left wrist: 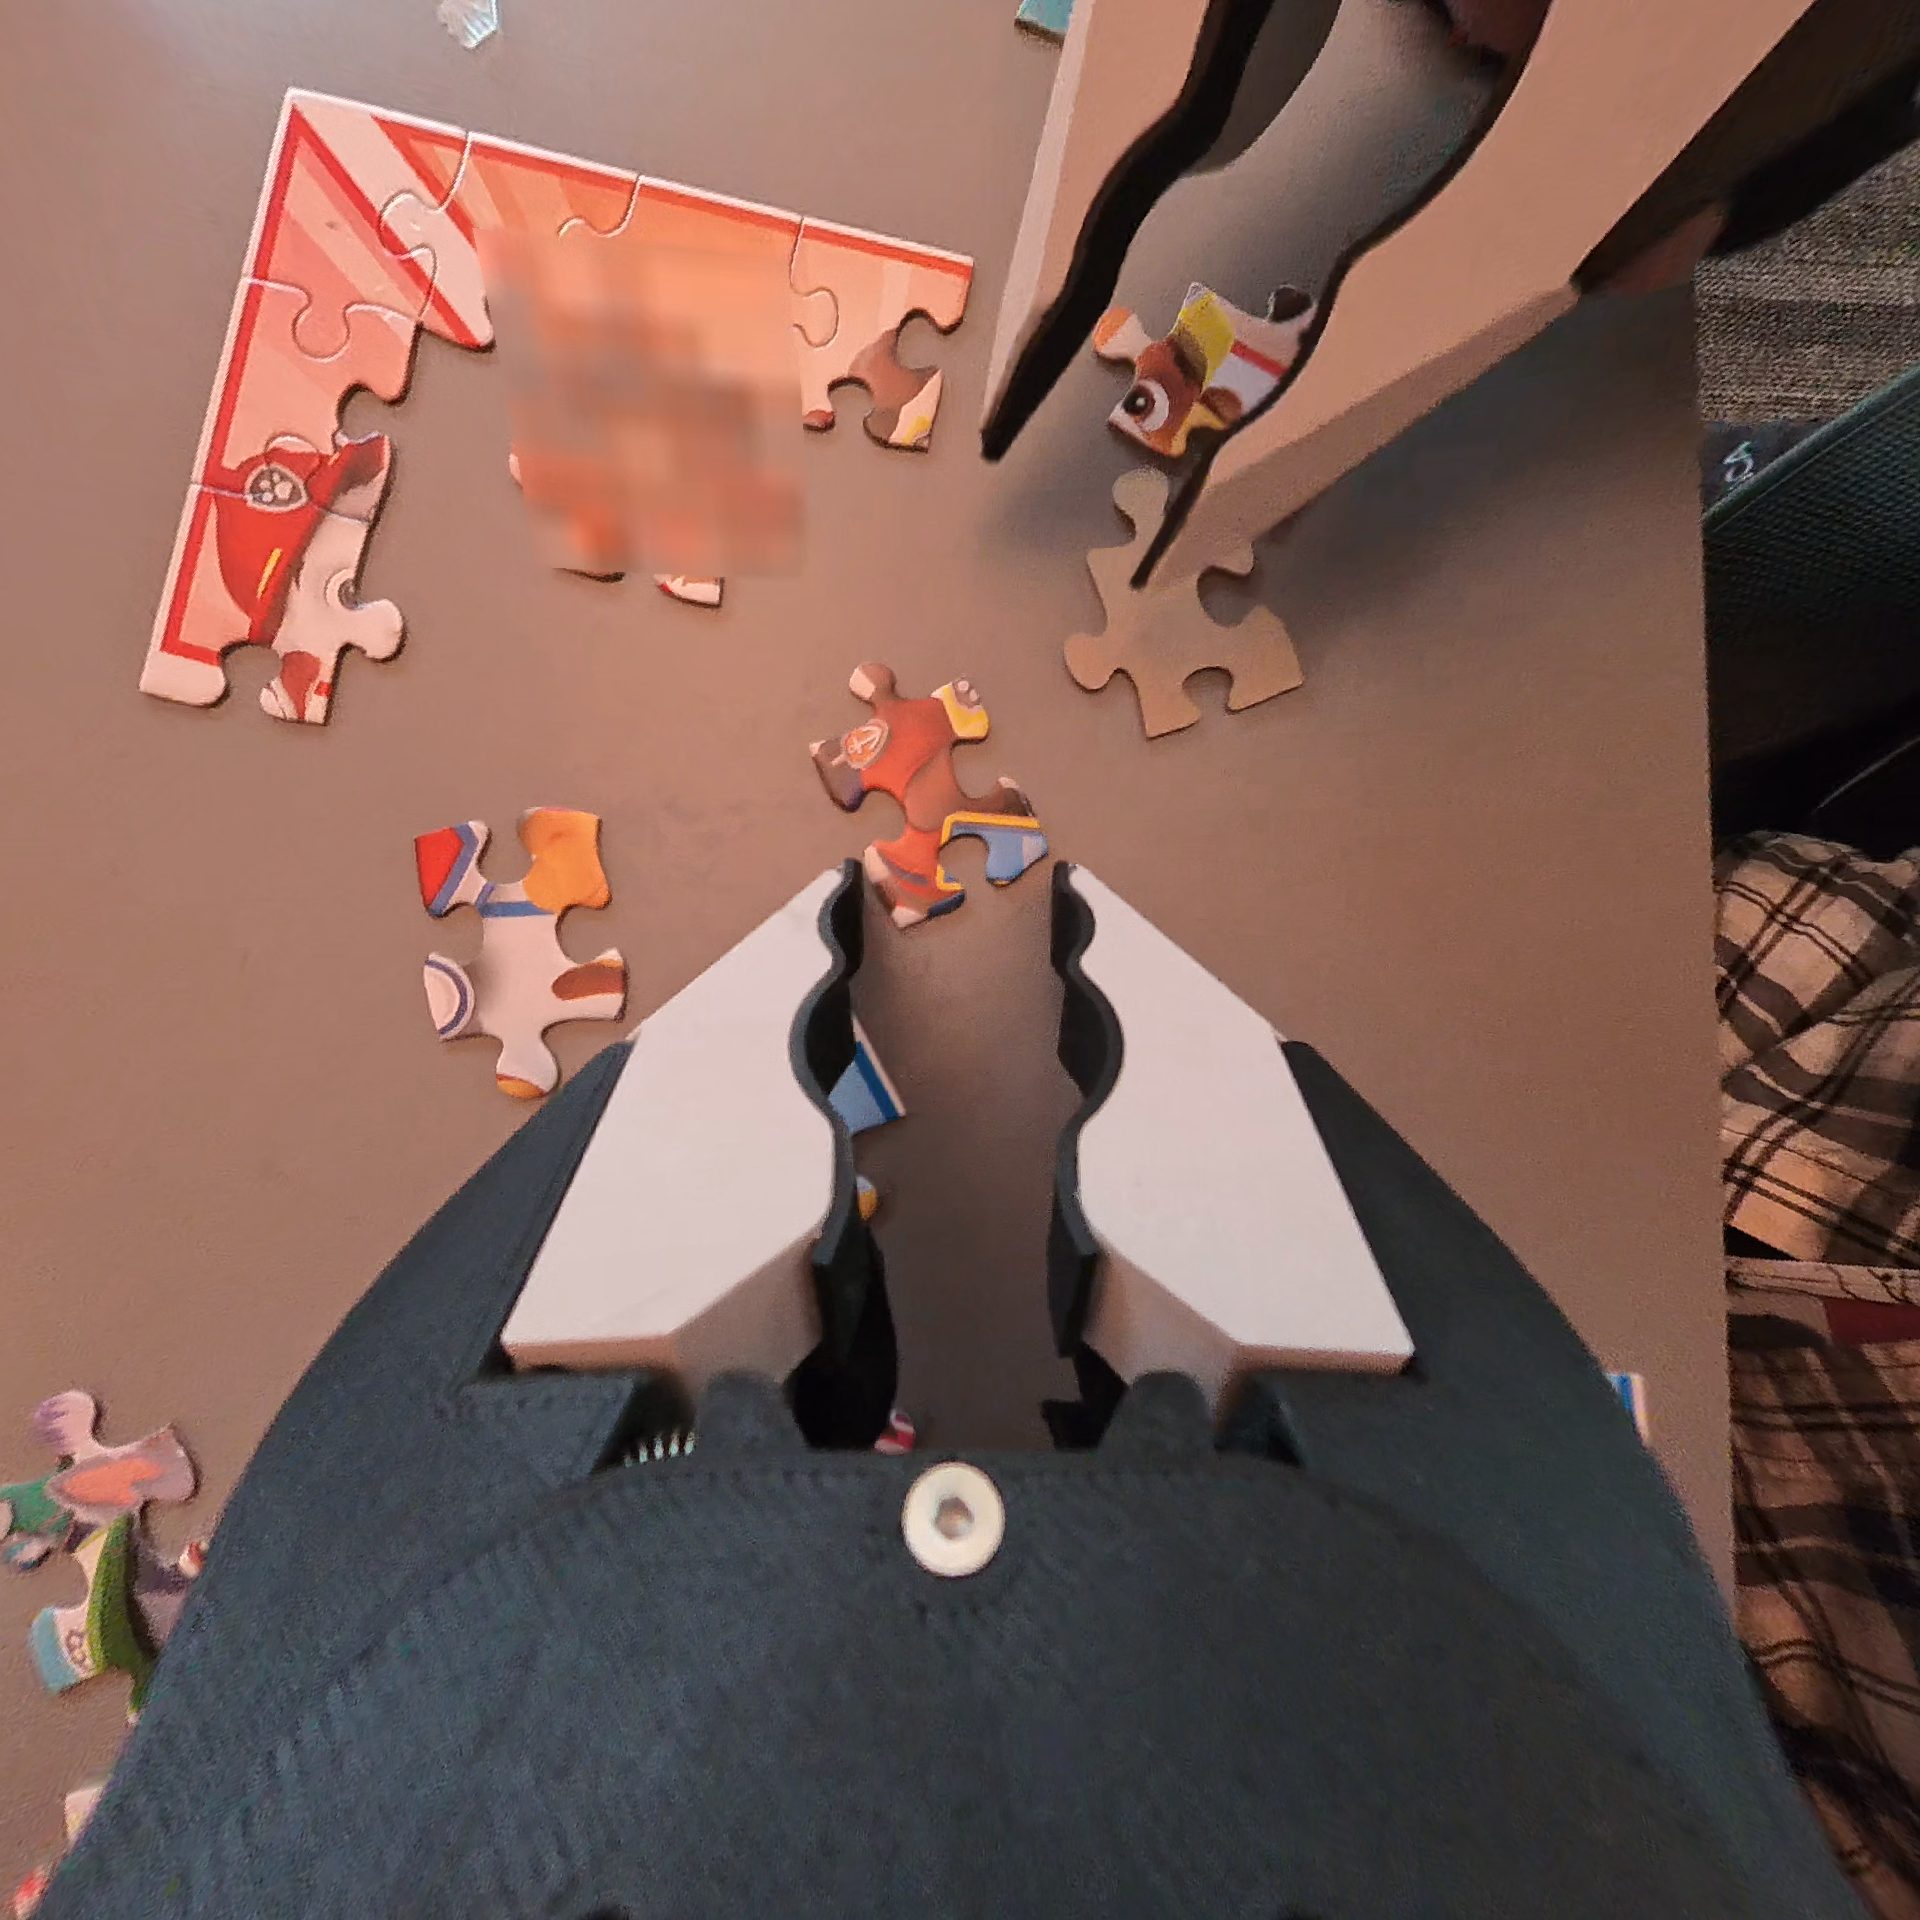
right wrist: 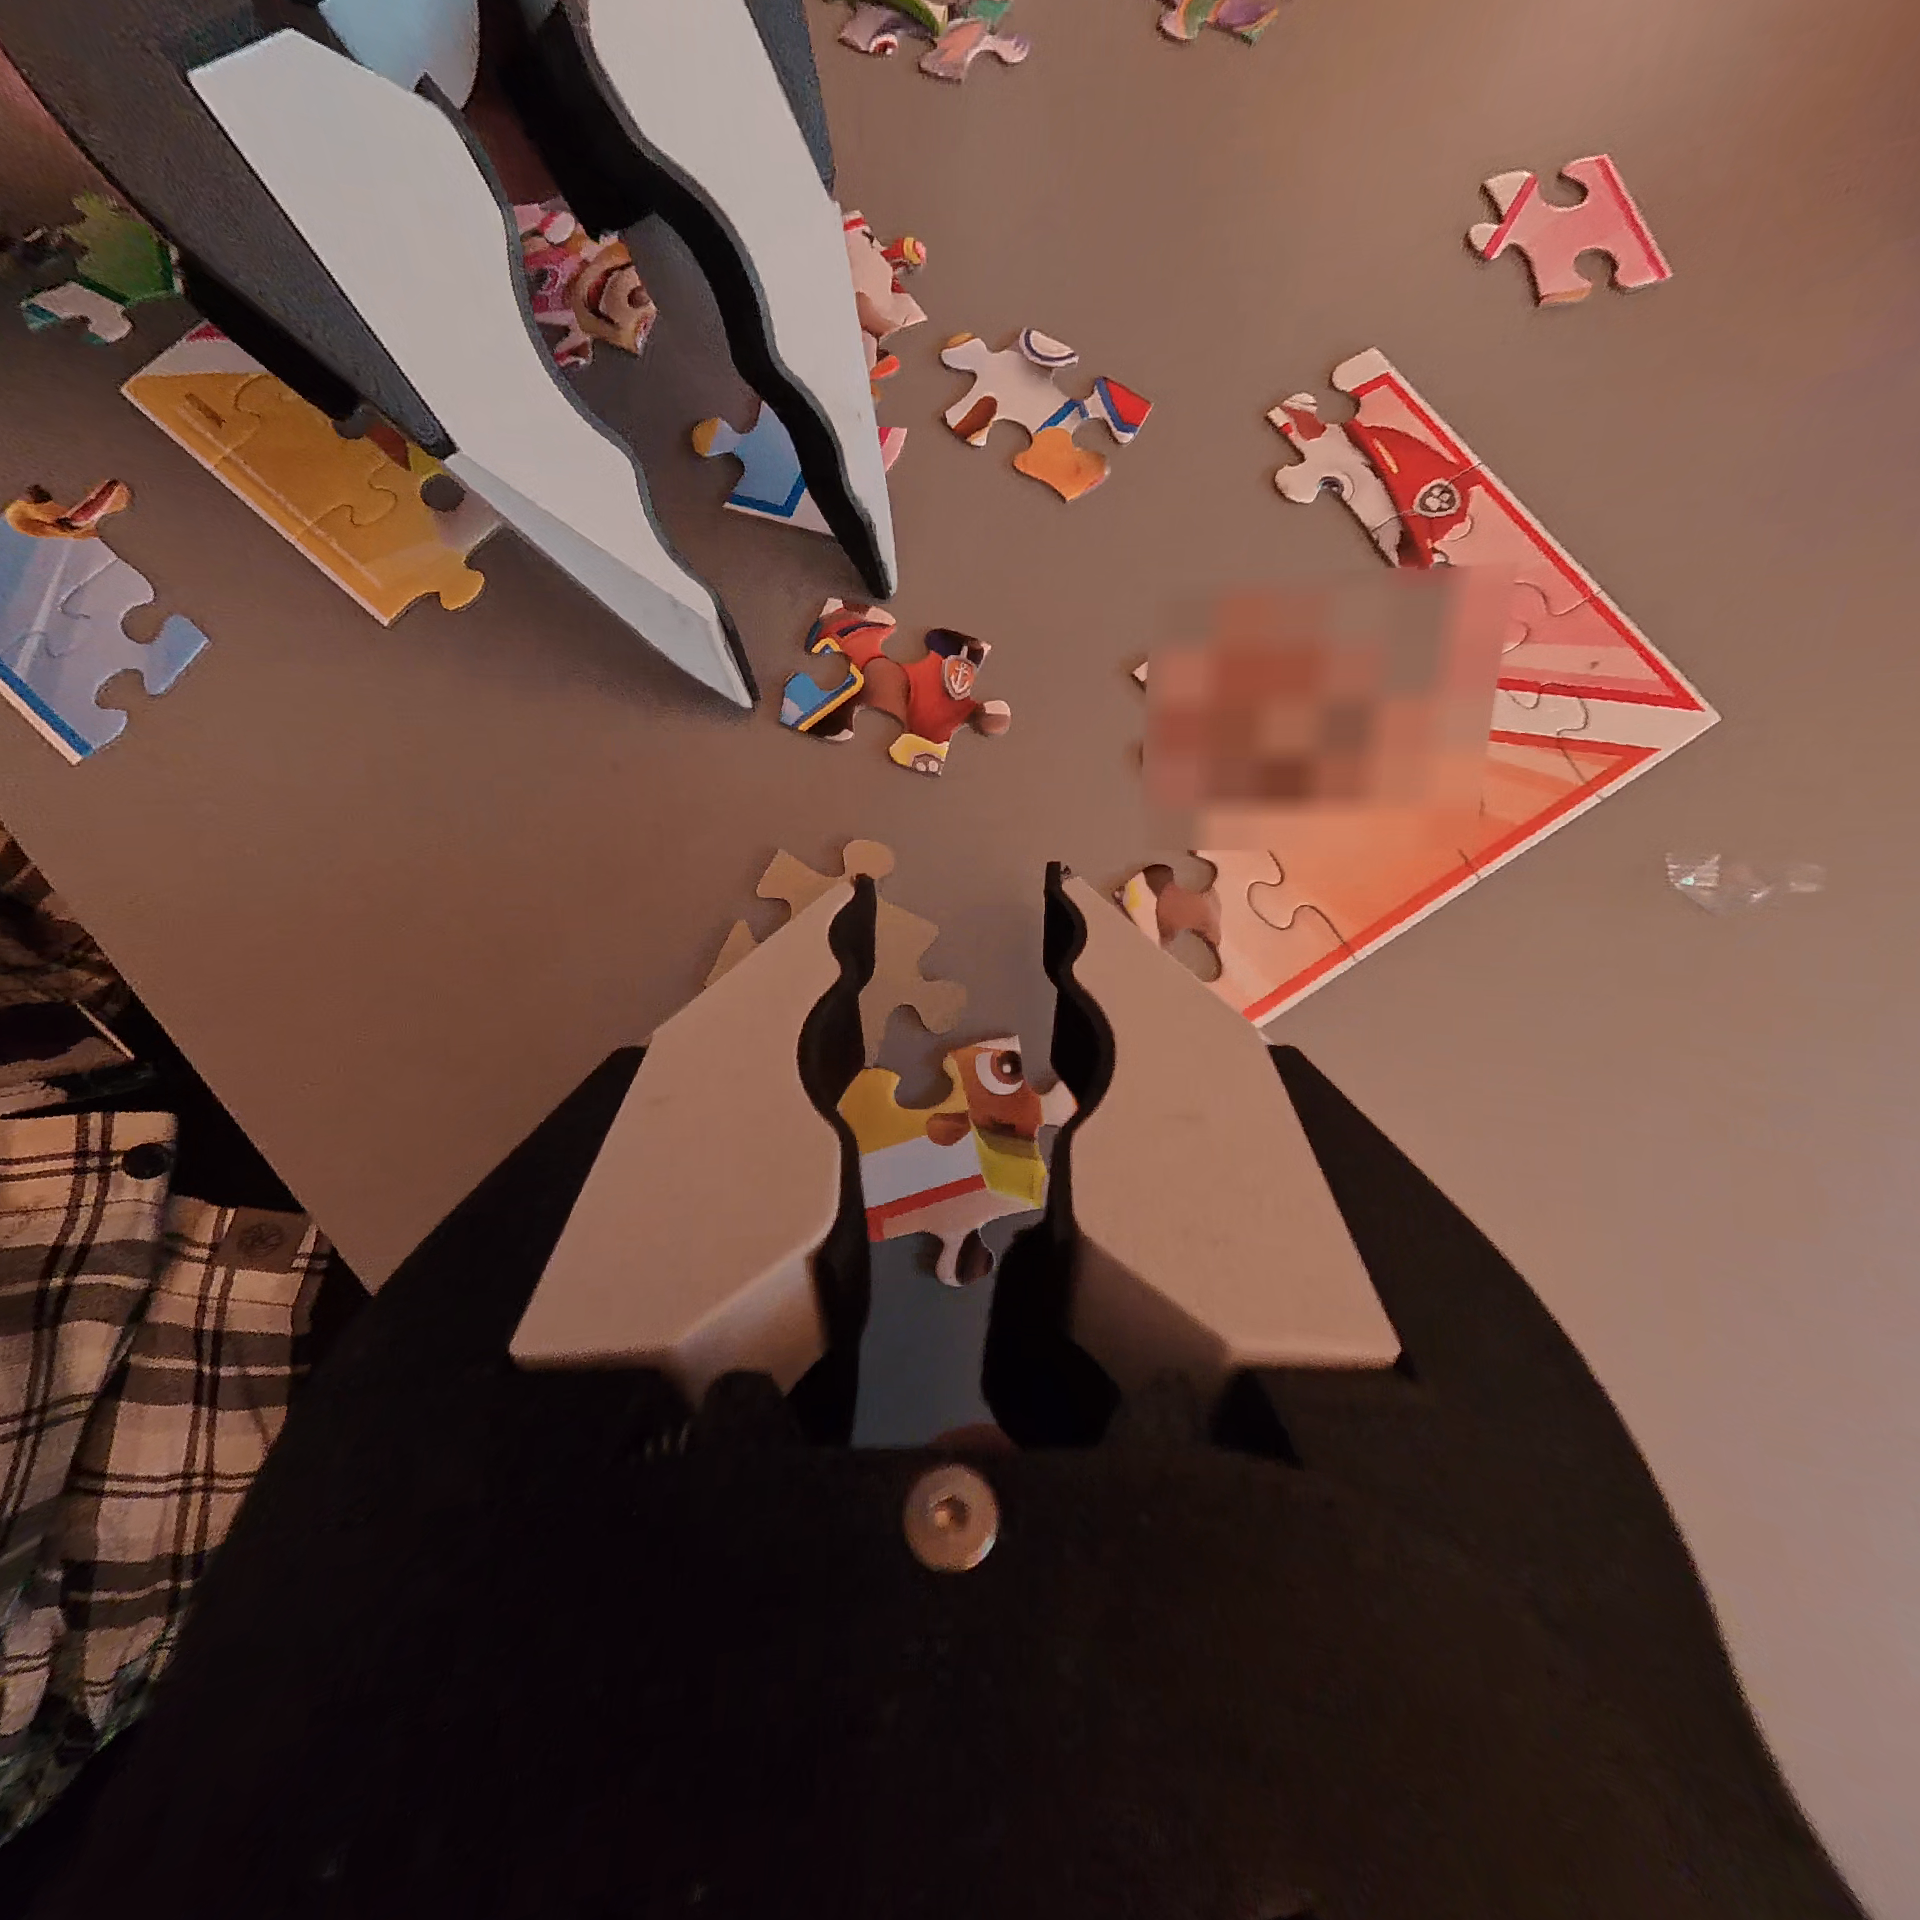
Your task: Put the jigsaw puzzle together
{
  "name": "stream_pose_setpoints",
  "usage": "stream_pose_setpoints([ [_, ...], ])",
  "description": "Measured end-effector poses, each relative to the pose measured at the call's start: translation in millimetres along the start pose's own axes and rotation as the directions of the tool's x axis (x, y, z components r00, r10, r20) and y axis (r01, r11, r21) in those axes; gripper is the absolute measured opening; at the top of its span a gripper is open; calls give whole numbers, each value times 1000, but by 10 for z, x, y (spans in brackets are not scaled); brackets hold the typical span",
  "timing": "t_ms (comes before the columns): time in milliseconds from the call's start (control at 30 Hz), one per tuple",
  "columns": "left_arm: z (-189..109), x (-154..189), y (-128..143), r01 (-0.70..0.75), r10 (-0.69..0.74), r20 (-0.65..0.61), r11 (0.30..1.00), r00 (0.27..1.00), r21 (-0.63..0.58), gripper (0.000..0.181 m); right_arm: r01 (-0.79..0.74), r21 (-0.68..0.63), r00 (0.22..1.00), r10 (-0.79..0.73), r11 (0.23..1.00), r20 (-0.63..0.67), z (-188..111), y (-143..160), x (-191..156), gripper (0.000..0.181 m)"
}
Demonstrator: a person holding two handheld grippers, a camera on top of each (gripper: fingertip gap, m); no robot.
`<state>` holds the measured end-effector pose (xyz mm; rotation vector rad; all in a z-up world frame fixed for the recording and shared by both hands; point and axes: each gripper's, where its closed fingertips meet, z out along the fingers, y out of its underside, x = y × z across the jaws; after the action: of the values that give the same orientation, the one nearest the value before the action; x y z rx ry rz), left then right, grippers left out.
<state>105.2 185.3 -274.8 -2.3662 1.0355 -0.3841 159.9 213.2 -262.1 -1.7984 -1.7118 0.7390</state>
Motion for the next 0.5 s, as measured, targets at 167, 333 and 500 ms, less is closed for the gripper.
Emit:
stream_pose_setpoints([
  [167,54,39,-65,-20,20,7,1000,1000,-5,20,22,-36,1000,-22,999,16,134,18,-65,32],
  [333,91,74,-108,-50,50,11,999,999,-13,15,27,-39,999,-26,999,18,152,0,-64,32],
  [500,108,83,-121,-104,104,23,994,994,-15,0,20,-38,1000,-20,999,9,126,11,-25,32],
])
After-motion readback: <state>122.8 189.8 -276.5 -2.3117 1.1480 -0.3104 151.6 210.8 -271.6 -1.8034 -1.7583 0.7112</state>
